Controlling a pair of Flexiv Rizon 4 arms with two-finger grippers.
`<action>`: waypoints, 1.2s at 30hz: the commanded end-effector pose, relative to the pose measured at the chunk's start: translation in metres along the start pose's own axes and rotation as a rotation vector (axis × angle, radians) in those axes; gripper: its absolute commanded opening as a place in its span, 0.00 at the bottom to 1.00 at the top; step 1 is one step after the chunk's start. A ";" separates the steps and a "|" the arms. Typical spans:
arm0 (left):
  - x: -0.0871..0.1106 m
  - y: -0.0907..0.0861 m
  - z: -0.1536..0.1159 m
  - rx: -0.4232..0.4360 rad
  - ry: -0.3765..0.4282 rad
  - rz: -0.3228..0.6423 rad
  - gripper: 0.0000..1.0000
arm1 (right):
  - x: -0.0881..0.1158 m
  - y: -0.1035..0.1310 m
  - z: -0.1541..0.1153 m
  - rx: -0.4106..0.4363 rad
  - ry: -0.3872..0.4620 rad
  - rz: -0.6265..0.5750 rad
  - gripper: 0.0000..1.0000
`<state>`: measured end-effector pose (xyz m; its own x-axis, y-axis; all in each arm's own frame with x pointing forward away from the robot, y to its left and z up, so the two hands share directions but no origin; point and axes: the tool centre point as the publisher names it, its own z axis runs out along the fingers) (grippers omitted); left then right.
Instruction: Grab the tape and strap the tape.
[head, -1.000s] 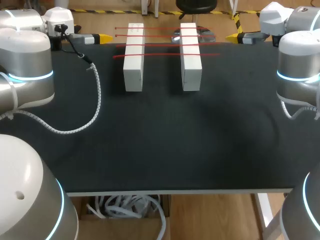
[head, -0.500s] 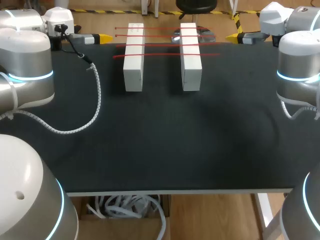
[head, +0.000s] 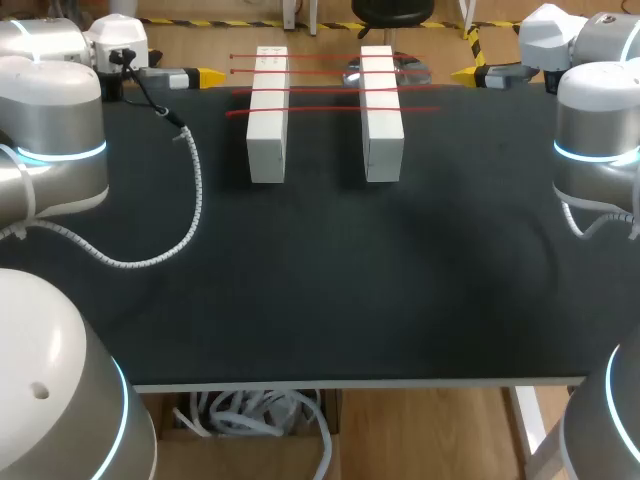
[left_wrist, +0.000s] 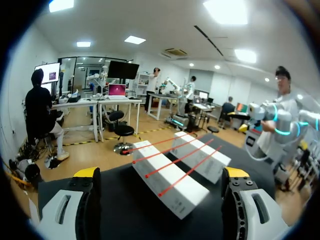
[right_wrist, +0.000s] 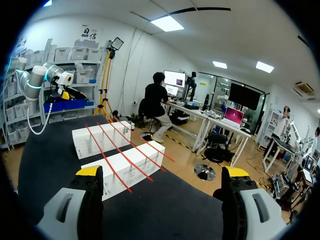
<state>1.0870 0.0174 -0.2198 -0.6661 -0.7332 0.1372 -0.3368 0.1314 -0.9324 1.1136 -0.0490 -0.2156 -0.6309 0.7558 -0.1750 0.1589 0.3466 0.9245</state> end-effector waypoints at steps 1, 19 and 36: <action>-0.010 0.014 -0.003 -0.026 0.131 0.056 1.00 | 0.000 -0.001 0.000 -0.002 0.001 0.000 1.00; -0.002 0.070 0.011 -0.061 0.437 0.212 1.00 | 0.000 -0.001 0.000 -0.002 0.001 0.000 1.00; 0.022 0.075 0.037 -0.014 0.496 0.240 1.00 | 0.000 -0.001 0.000 -0.002 0.001 0.000 1.00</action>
<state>1.0636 -0.0087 -0.2928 -0.9576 -0.2800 0.0676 -0.1478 0.2763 -0.9496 1.1136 -0.0492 -0.2156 -0.6308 0.7559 -0.1750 0.1589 0.3466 0.9244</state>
